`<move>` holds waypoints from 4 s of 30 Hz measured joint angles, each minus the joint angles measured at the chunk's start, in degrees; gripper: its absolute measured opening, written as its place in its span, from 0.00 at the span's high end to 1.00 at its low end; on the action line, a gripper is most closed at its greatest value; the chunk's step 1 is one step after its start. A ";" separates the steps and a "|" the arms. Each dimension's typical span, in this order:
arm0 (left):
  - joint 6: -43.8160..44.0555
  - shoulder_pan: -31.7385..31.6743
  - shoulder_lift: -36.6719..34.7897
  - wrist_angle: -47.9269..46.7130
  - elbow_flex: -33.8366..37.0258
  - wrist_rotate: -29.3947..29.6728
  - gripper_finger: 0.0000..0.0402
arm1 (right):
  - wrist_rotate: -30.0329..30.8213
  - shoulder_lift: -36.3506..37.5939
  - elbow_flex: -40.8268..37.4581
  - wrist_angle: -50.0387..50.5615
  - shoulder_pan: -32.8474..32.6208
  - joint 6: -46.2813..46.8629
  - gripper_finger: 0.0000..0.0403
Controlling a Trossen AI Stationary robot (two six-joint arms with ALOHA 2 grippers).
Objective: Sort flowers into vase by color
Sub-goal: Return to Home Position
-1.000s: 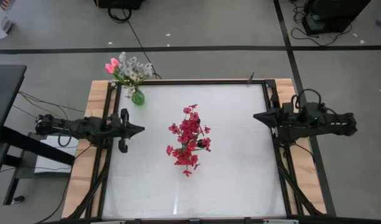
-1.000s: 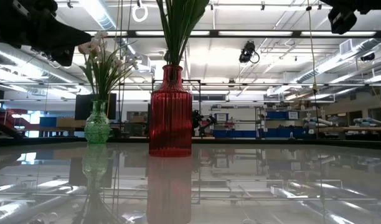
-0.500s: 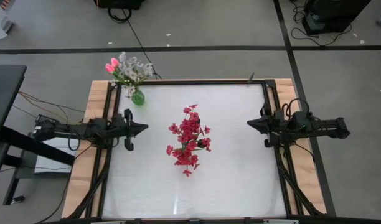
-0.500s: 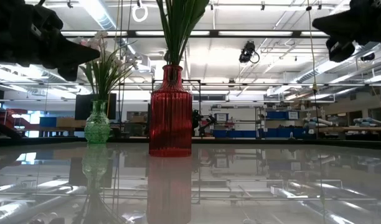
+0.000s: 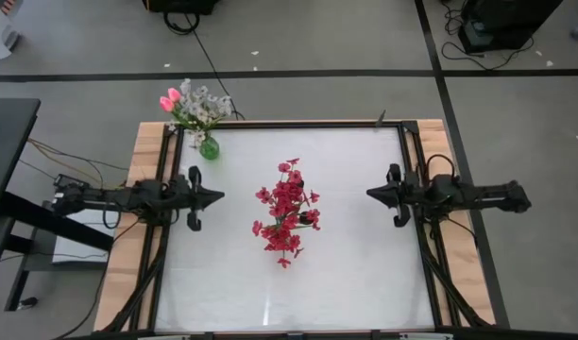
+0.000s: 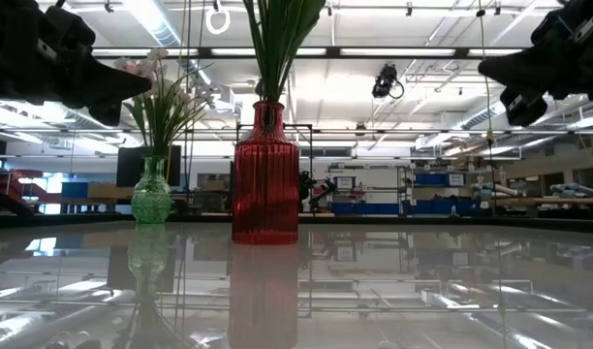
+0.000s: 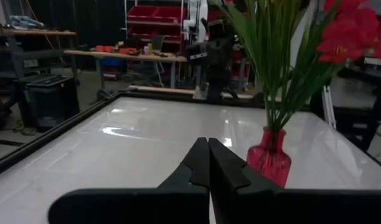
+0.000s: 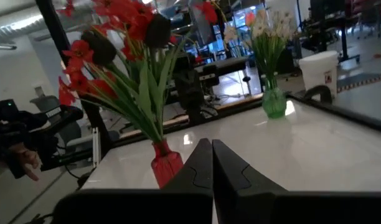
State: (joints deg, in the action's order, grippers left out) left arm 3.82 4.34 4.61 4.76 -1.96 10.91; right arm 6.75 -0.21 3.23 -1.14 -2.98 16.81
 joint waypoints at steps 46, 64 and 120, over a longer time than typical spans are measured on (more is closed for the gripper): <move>-3.03 -0.04 -2.37 -2.47 1.49 -1.65 0.93 | -0.82 -0.15 -2.87 -1.78 0.94 -3.03 0.90; -3.04 -0.04 -2.37 -2.46 1.51 -1.67 0.93 | -0.84 -0.15 -2.87 -1.77 0.94 -3.01 0.90; -3.03 -0.04 -2.37 -2.45 1.60 -1.69 0.93 | -0.85 -0.15 -2.87 -1.77 0.94 -3.01 0.90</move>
State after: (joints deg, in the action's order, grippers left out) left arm 0.80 4.29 2.24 2.31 -0.36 9.22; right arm 5.91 -0.36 0.36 -2.92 -2.04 13.80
